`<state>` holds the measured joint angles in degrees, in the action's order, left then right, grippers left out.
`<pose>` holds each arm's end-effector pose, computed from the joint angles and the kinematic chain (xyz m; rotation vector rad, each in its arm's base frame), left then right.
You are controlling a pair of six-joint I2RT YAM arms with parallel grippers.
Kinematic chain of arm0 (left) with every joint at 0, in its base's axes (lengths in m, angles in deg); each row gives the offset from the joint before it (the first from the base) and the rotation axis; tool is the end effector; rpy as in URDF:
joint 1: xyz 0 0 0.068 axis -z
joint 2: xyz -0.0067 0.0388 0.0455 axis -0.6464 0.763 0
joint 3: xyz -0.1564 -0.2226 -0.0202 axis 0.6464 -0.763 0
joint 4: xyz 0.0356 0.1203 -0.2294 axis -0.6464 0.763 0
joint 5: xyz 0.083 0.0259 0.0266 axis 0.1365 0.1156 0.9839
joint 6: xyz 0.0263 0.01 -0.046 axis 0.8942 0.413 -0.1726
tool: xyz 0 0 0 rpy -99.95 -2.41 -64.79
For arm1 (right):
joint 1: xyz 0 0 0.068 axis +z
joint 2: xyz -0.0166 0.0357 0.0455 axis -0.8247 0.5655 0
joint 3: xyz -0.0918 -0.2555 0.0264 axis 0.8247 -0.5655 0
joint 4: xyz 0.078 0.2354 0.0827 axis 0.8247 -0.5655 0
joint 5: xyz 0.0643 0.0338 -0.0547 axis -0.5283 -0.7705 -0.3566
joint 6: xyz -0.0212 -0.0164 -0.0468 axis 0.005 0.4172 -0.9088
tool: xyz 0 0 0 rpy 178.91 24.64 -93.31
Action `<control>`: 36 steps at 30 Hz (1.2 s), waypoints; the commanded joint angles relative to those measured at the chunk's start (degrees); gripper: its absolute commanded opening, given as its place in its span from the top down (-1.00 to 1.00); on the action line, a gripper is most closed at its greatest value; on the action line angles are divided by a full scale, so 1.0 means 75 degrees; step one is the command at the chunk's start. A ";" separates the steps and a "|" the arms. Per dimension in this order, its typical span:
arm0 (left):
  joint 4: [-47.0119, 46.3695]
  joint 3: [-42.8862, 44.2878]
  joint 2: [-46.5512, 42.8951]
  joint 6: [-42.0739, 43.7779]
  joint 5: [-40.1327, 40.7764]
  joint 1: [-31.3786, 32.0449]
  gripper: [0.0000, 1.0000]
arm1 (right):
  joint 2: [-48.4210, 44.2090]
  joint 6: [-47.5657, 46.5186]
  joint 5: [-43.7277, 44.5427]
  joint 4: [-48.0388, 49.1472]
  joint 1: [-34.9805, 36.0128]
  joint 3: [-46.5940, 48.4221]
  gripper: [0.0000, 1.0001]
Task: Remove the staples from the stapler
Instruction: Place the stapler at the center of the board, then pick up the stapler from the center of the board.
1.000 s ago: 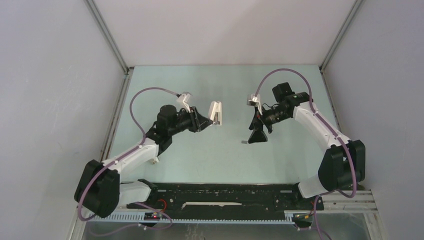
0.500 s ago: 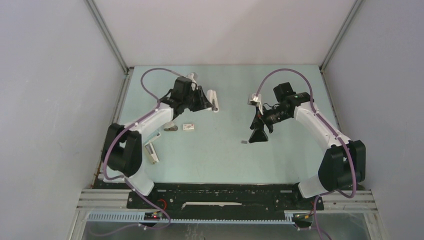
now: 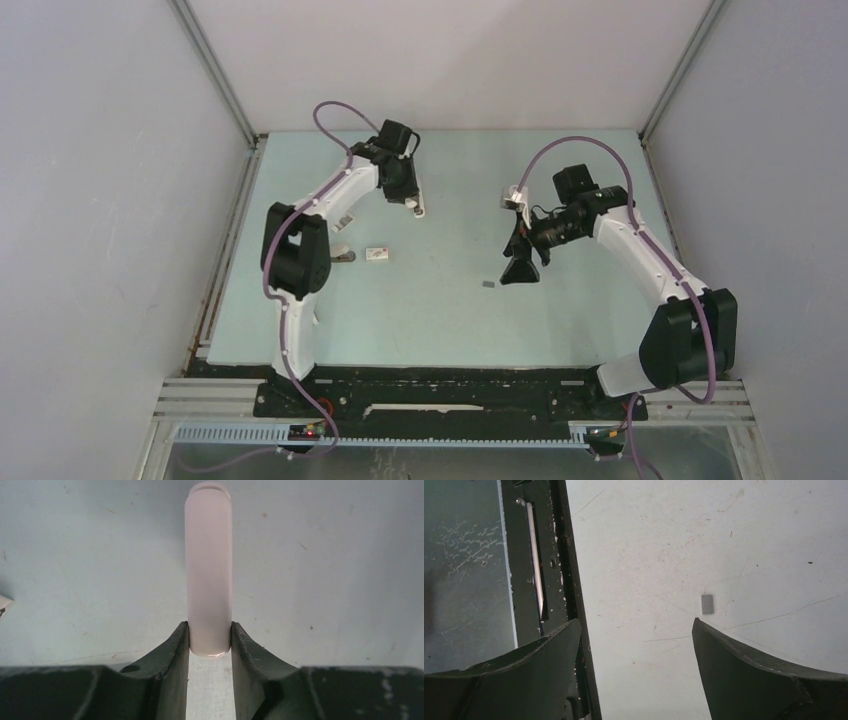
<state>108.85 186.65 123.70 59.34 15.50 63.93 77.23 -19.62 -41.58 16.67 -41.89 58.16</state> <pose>0.4234 -0.1853 0.2417 -0.1535 2.5874 -0.3524 0.2554 0.0921 0.2862 -1.3878 1.9151 1.0553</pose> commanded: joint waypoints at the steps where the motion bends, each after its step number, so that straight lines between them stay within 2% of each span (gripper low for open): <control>1: 0.1061 0.1252 0.0585 0.0395 0.0426 -0.0082 1.00 | -0.0263 -0.0044 -0.0153 -0.0001 -0.0076 0.0008 -0.83; 2: 0.1169 0.1427 0.0729 0.0426 0.0393 -0.0087 0.98 | -0.0289 -0.0047 -0.0166 -0.0004 -0.0096 0.0008 -0.83; 8: 0.1286 0.1783 0.1219 0.0541 0.0214 -0.0126 0.55 | -0.0364 -0.0117 -0.0267 -0.0077 -0.0225 0.0000 -0.83; 12: 0.1162 0.1793 0.1140 0.0632 0.0262 -0.0131 0.20 | -0.0409 -0.0164 -0.0340 -0.0122 -0.0303 0.0001 -0.83; 16: 0.1002 0.1694 0.0871 0.0760 0.0257 -0.0123 -0.03 | -0.0449 -0.0188 -0.0420 -0.0172 -0.0366 0.0005 -0.84; 22: 0.0435 0.0916 -0.0062 0.0909 0.0184 -0.0127 -0.08 | -0.0553 -0.0222 -0.0477 -0.0231 -0.0436 -0.0016 -0.84; 26: -0.0434 -0.0357 -0.1640 0.1189 0.0168 -0.0124 -0.09 | -0.0871 -0.0243 -0.0484 -0.0069 -0.0450 -0.0216 -0.84; 31: -0.2162 -0.2966 -0.4410 0.1525 0.0028 -0.0131 -0.11 | -0.1597 -0.0397 -0.0527 0.0241 -0.0440 -0.0536 -0.84; 36: -0.3701 -0.5604 -0.7165 0.1455 0.0101 -0.0130 -0.37 | -0.2703 -0.0491 -0.0746 0.0990 -0.0392 -0.1099 -0.85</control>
<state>93.40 156.86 82.15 68.94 16.13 63.32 63.35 -21.76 -44.64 18.49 -45.04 52.30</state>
